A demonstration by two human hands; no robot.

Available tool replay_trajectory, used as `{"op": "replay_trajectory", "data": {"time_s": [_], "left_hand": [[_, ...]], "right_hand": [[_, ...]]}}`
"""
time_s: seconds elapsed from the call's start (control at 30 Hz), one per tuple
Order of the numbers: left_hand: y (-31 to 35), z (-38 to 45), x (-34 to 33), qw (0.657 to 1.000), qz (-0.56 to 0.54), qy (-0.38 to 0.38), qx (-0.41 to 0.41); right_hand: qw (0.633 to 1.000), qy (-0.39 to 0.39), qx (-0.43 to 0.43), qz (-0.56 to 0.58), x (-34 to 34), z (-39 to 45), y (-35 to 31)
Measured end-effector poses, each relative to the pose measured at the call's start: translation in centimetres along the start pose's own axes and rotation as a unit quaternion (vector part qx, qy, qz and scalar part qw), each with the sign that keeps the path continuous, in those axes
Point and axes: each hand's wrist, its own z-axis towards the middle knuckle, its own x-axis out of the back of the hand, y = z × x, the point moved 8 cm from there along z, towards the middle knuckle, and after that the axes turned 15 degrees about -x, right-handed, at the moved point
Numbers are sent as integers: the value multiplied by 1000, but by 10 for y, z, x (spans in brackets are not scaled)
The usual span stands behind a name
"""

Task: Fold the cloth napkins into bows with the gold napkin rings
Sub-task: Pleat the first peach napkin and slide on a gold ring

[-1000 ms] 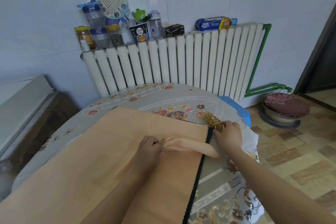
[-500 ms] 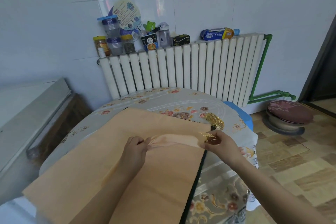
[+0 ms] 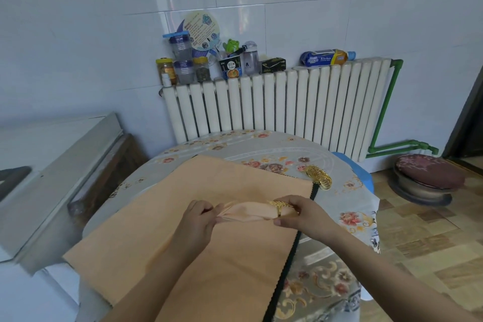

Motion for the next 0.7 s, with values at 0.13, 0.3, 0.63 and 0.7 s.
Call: {"op": "replay_trajectory", "data": {"time_s": [0.13, 0.3, 0.63, 0.7], "left_hand": [[5, -3, 4, 999, -8, -16, -28], [15, 0, 2, 998, 4, -7, -55], [22, 0, -16, 999, 4, -38, -36], [17, -3, -18, 999, -10, -39, -15]], "right_hand": [[996, -50, 2, -80, -8, -5, -11], [980, -24, 30, -198, -23, -7, -28], [973, 42, 5, -227, -63, -1, -35], [977, 37, -20, -209, -67, 4, -28]]}}
